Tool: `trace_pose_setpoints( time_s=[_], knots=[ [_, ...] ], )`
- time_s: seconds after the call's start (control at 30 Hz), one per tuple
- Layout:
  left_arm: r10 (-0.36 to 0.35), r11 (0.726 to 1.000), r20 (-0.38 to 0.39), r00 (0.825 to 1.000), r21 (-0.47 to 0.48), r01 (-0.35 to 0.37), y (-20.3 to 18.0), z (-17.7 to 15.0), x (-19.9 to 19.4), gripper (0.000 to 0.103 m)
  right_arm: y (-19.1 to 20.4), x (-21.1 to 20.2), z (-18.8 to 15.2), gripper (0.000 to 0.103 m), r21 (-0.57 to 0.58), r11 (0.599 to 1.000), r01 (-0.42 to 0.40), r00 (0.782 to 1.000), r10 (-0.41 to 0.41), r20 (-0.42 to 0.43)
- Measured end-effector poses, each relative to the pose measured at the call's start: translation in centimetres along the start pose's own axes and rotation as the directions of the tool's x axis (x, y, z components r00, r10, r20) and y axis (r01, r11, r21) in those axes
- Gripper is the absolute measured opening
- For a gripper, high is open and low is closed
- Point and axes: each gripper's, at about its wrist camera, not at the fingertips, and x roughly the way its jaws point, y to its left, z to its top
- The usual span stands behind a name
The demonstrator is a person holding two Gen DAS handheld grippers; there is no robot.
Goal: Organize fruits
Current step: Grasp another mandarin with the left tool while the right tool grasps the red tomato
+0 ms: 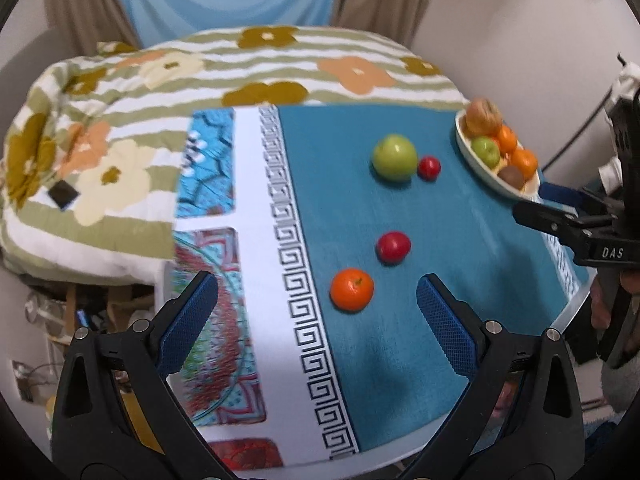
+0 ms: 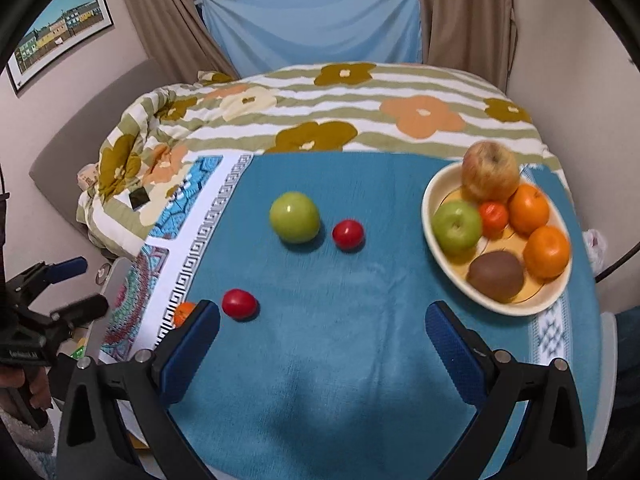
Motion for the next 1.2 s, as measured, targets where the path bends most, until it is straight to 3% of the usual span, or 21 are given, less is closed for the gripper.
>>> trace_pose_setpoints(
  time_s=[0.1, 0.37, 0.47, 0.53, 0.9, 1.1, 1.2],
  knots=[
    [-0.032, 0.999, -0.016, 0.999, 0.033, 0.033, -0.7, -0.7, 2.4, 0.101, 0.1, 2.0, -0.7, 0.103, 0.0, 1.0, -0.006, 1.0, 0.006, -0.014],
    [-0.06, 0.992, -0.05, 0.997, 0.107, 0.065, -2.2, -1.8, 6.6, 0.072, 0.4, 5.0, -1.5, 0.103, -0.016, 1.0, -0.012, 1.0, 0.012, -0.025],
    [-0.066, 0.991, -0.062, 0.996, 0.112, 0.072, -2.3, -1.9, 7.3, 0.06, 0.5, 5.6, -1.5, 0.103, -0.025, 1.0, -0.016, 1.0, 0.016, -0.027],
    [-0.071, 0.99, -0.074, 0.995, 0.117, 0.079, -2.4, -2.0, 7.6, 0.044, 0.8, 5.7, -1.5, 0.103, -0.034, 0.999, -0.022, 0.999, 0.021, -0.028],
    [-0.044, 0.992, -0.076, 0.996, 0.113, 0.053, -1.3, -2.2, 7.3, 0.041, 3.0, 7.1, -1.7, 0.097, -0.103, 0.992, -0.074, 0.996, 0.069, -0.057],
    [-0.029, 0.995, -0.081, 0.996, 0.096, 0.036, -0.5, -2.3, 7.1, 0.041, 4.1, 8.1, -1.7, 0.088, -0.125, 0.986, -0.113, 0.991, 0.102, -0.089],
    [-0.021, 0.996, -0.081, 0.996, 0.088, 0.028, -0.3, -2.3, 7.1, 0.041, 5.0, 8.8, -1.7, 0.078, -0.153, 0.98, -0.128, 0.988, 0.112, -0.11]
  ],
)
